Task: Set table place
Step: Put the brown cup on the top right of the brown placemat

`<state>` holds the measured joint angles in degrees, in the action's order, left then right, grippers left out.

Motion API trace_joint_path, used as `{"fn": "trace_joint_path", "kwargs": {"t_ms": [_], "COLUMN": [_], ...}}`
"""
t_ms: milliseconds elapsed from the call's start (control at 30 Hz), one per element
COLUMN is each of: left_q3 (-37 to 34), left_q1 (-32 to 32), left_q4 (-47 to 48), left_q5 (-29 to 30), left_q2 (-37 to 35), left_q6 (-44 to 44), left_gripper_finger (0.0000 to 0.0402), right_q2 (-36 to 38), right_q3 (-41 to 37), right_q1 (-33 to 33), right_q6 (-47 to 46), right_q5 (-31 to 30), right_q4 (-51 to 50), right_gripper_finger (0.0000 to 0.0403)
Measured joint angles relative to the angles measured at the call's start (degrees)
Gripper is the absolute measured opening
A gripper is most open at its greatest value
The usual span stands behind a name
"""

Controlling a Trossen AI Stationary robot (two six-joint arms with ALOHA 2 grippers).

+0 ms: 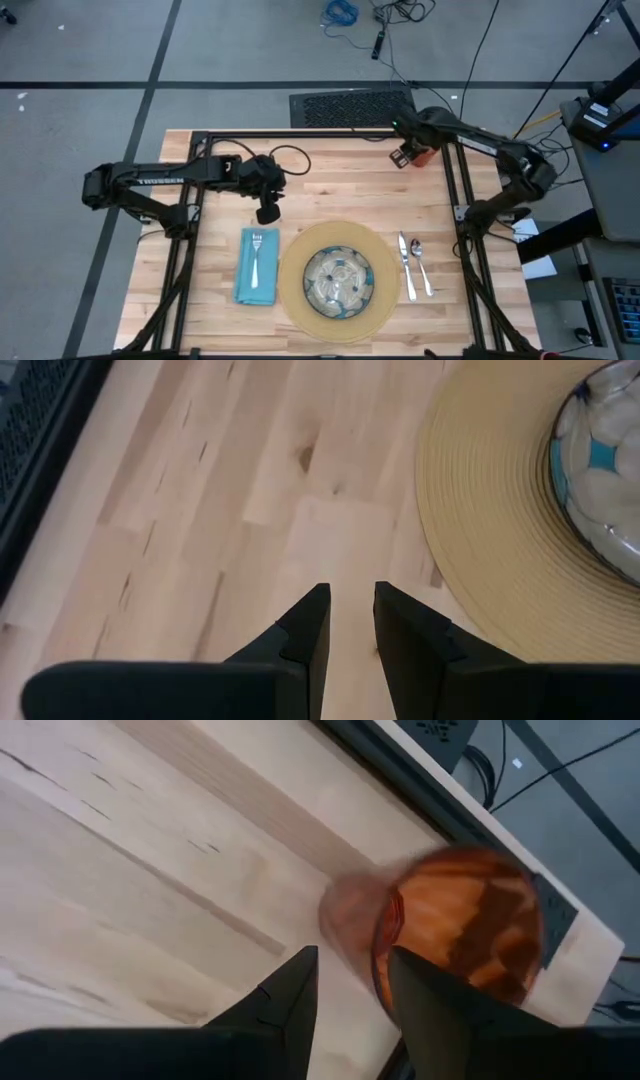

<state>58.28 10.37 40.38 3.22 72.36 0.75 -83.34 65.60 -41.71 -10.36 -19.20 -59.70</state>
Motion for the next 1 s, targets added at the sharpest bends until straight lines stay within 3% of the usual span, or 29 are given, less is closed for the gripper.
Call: {"fn": "trace_joint_path", "kwargs": {"t_ms": [333, 633, 833, 1000], "left_q3": [0.0, 0.0, 0.0, 0.0], "left_q1": [-2.1, -2.7, -2.7, -3.3], "left_q4": [0.9, 0.7, 0.4, 0.7], "left_q5": [-0.1, -0.1, 0.0, 0.0], "left_q2": [0.0, 0.0, 0.0, 0.0], "left_q6": [-0.3, -1.7, -1.7, -1.3], "left_gripper_finger": [0.0066, 0.0066, 0.0066, 0.0066], "right_q2": [-8.3, -8.5, -8.5, -8.5], "right_q3": [5.8, 5.9, 5.9, 5.8], "right_q1": [-0.9, -3.3, -3.9, -4.9], "right_q6": [2.5, 1.2, 1.0, 0.5], "right_q5": [-1.9, -1.5, 3.1, 3.1], "right_q4": [-0.7, -5.0, -5.5, -7.6], "right_gripper_finger": [0.0116, 0.0116, 0.0116, 0.0109]}}
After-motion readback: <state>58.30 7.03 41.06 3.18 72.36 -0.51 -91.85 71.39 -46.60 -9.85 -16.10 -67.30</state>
